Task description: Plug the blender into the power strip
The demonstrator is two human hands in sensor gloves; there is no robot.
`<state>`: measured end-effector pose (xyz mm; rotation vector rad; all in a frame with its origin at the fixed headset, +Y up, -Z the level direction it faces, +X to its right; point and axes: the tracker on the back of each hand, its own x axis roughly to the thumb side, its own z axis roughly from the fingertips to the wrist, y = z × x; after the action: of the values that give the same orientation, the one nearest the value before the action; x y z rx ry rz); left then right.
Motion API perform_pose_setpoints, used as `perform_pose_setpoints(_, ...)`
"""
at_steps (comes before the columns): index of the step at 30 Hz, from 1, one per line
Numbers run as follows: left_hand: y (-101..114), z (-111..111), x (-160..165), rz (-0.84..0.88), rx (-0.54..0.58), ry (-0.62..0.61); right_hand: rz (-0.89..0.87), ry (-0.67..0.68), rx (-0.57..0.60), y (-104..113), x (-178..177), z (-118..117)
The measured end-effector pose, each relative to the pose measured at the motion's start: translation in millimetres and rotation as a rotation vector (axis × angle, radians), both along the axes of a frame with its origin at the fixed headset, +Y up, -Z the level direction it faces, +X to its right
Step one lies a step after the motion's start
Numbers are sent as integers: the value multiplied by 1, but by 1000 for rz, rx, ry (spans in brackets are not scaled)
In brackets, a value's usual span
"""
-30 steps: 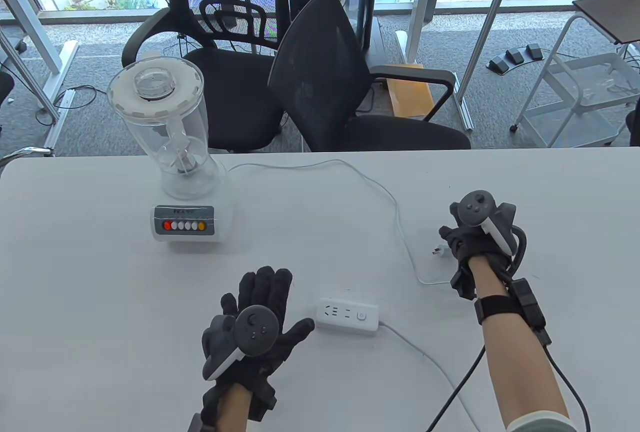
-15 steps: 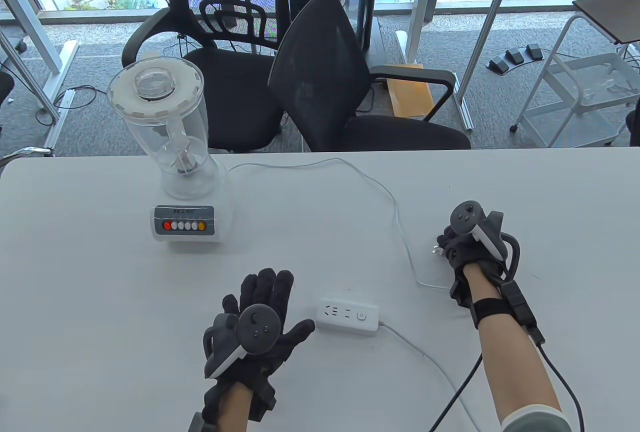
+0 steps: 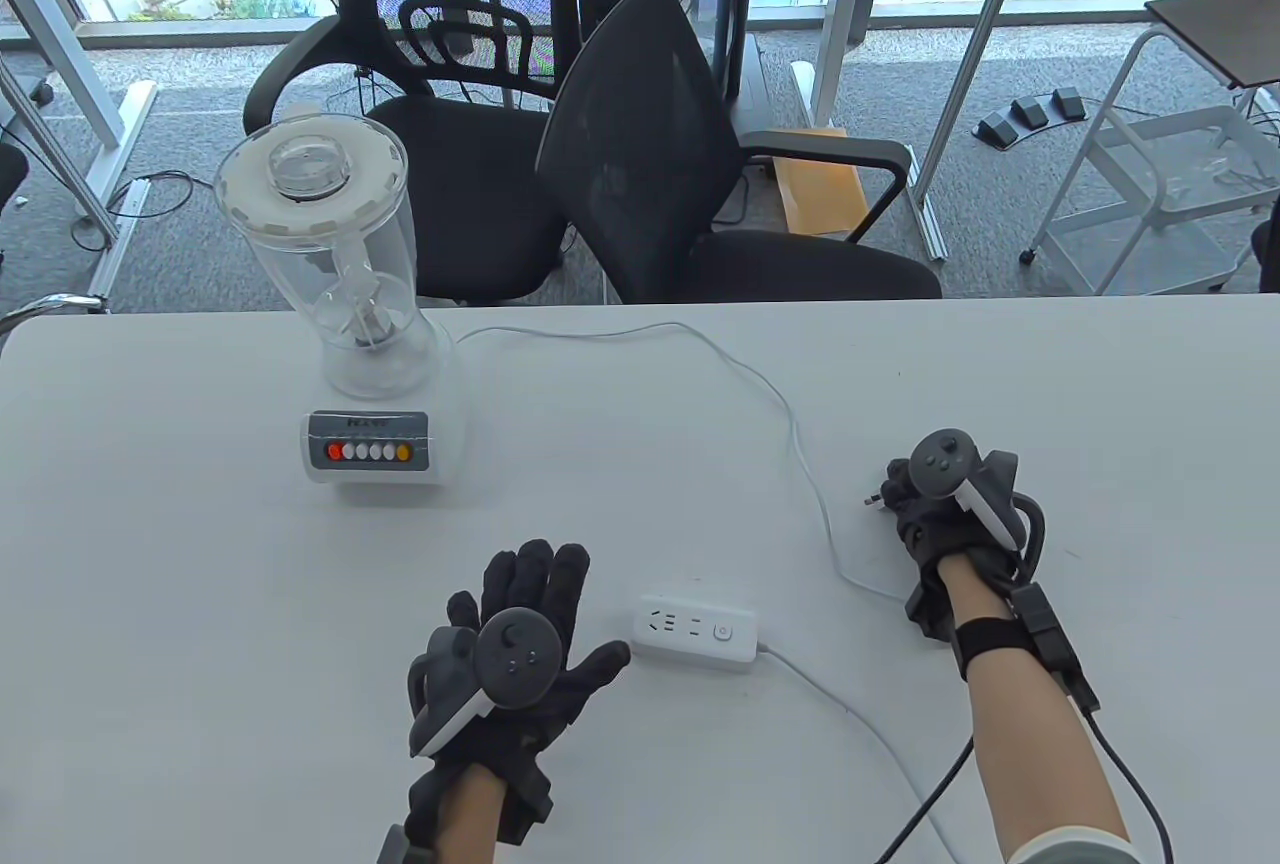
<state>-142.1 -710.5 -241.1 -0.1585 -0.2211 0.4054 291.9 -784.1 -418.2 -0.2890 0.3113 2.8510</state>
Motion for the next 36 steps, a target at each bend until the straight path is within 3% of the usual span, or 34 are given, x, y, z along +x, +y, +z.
perform_pose_setpoints(2, 0, 0, 0, 0, 3, 0, -13, 18, -28, -3, 1, 2)
perform_pose_setpoints(5, 0, 0, 0, 3, 4, -1, 114, 60, -72, -6, -3, 4)
perform_pose_setpoints(13, 0, 0, -3, 15, 9, 6, 255, 57, 31, 3, -13, 0)
perform_pose_setpoints(17, 2, 0, -2, 17, 17, 0, 347, 91, 136, 21, -15, 6)
perform_pose_setpoints(29, 0, 2, 2, 22, 18, -22, 217, 251, 248, 84, -34, 33)
perform_pose_setpoints(36, -3, 2, 6, 19, 8, -37, 335, 313, 349, 104, -42, 55)
